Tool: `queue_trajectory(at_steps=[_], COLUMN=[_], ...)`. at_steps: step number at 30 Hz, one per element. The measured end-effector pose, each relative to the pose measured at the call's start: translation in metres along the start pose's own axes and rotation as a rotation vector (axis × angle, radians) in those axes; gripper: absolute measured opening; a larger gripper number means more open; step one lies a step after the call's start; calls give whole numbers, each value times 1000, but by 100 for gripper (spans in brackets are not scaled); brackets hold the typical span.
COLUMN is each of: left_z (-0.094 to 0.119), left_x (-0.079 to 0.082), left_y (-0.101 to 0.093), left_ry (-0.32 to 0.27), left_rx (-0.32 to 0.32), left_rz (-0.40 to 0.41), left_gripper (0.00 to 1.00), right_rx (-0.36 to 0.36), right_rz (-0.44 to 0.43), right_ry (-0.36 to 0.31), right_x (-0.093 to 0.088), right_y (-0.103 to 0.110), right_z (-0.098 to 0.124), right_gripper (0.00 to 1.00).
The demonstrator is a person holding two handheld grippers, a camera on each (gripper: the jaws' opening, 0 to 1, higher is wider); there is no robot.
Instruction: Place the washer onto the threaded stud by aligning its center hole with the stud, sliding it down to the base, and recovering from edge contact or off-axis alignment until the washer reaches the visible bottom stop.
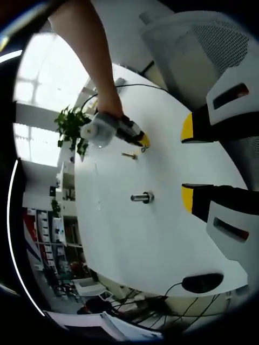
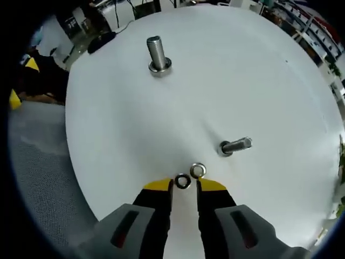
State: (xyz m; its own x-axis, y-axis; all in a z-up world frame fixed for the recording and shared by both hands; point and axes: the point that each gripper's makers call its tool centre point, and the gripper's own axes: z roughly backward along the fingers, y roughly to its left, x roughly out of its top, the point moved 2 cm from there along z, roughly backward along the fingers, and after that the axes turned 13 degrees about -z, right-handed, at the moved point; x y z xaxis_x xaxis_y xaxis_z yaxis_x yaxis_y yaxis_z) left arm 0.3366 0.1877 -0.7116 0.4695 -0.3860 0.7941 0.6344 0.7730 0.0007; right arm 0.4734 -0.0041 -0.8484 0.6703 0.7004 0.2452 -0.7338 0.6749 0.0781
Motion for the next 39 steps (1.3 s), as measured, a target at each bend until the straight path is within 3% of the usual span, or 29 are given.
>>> queue_trajectory(at_steps=[7, 12, 16, 23, 28, 39], left_z=[0, 0, 0, 0, -1, -1], left_x=[0, -1, -1, -1, -1, -2], left_y=[1, 1, 1, 0, -1, -1], left_ry=[0, 1, 4, 3, 7, 10], left_rx=[3, 3, 1, -1, -7, -9], left_rz=[3, 3, 2, 6, 2, 5], left_gripper=[28, 28, 28, 28, 28, 28], right_rx=[-1, -13, -12, -21, -28, -52], right_rz=[15, 102, 101, 115, 187, 197], right_ry=[5, 15, 14, 45, 84, 148], right_x=[0, -6, -6, -2, -2, 1], right_y=[0, 2, 1, 1, 5, 6], right_z=[-2, 0, -1, -2, -2, -4], right_gripper=[19, 18, 18, 17, 16, 14])
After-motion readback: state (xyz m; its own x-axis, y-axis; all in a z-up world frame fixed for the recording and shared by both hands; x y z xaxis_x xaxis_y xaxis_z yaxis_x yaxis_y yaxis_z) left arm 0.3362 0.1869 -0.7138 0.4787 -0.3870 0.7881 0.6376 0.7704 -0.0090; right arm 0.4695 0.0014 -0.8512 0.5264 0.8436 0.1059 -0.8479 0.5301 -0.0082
